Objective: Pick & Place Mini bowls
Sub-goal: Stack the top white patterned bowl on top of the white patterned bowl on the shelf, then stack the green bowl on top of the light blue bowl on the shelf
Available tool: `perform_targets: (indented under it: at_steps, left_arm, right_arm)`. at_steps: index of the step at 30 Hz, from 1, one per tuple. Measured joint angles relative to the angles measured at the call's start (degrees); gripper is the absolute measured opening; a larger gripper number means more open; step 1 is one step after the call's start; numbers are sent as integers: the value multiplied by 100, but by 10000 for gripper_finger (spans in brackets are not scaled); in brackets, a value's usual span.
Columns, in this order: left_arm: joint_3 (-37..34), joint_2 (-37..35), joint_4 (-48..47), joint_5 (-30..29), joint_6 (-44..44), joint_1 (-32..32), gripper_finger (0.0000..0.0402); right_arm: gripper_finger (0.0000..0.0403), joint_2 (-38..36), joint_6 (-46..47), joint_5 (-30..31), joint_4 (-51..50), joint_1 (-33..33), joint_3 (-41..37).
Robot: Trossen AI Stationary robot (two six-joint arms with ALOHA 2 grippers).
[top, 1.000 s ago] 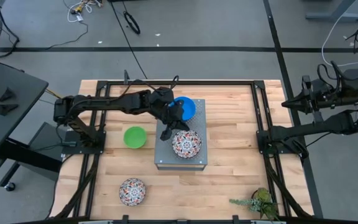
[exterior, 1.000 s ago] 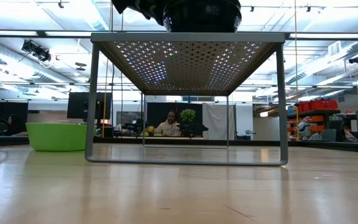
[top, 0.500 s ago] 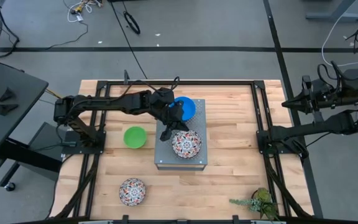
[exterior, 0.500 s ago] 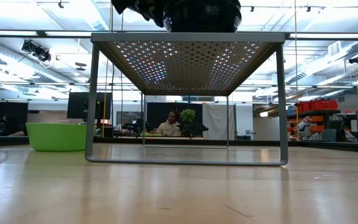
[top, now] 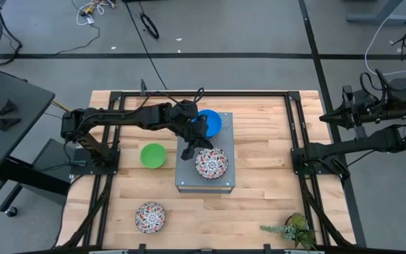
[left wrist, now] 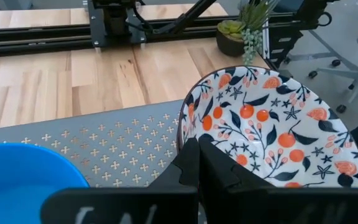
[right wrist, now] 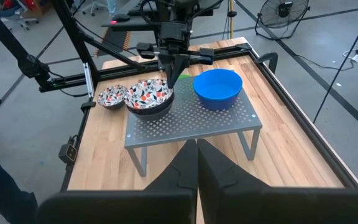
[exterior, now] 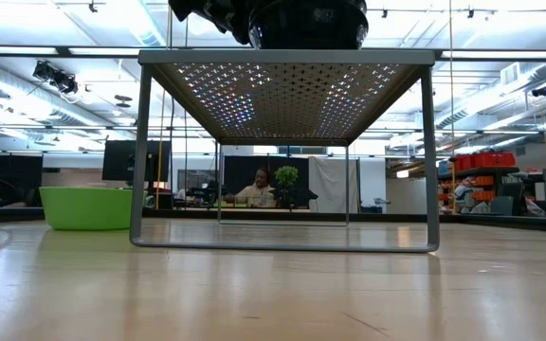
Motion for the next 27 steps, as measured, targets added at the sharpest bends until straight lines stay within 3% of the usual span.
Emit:
perform_targets:
  at_steps: [13,22,27]
  left_arm:
    - [272,-9,-108,28,-32,22,0]
    - [1033,-23,-1498,-23,7,-25,0]
    - [1029,-191,-2229,-161,7,-164,0]
  right_arm:
    - [3,0,0,0,2,-2,-1]
    - [3,0,0,0,2,0,-1]
    - [3,0,0,-2,2,-2,0]
